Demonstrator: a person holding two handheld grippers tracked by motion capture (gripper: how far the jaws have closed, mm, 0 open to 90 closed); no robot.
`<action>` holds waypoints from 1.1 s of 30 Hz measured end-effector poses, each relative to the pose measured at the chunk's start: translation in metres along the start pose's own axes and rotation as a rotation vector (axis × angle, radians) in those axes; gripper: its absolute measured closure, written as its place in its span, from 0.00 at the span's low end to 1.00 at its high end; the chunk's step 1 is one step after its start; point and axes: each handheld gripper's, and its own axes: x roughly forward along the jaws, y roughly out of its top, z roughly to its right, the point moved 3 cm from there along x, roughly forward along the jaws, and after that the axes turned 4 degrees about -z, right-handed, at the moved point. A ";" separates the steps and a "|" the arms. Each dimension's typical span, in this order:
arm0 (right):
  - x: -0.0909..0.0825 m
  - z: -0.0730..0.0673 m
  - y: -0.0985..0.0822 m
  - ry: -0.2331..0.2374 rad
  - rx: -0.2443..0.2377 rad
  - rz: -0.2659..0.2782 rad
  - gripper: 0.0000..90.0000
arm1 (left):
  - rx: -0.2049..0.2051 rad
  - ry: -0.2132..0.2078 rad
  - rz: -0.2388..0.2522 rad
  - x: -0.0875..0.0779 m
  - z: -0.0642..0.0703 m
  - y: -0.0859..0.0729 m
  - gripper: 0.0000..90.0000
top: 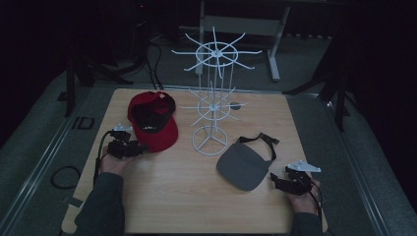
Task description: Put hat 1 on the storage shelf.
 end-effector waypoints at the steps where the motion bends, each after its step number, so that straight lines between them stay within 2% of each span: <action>1: 0.000 0.000 0.000 0.000 0.000 0.000 0.32 | -0.002 -0.001 -0.005 0.001 0.000 0.001 0.53; 9: 0.000 0.000 0.000 0.000 0.000 0.000 0.32 | 0.016 -0.006 -0.040 0.016 -0.001 0.007 0.54; 20: 0.000 0.000 0.000 0.000 0.000 0.000 0.32 | -0.006 -0.031 -0.050 0.032 -0.001 0.007 0.56; 28: 0.000 0.000 0.000 0.000 0.000 0.000 0.32 | 0.004 -0.049 -0.045 0.034 0.001 0.006 0.69; 33: 0.000 0.000 0.000 0.000 0.000 0.000 0.32 | 0.006 -0.072 -0.013 0.032 0.003 0.003 0.77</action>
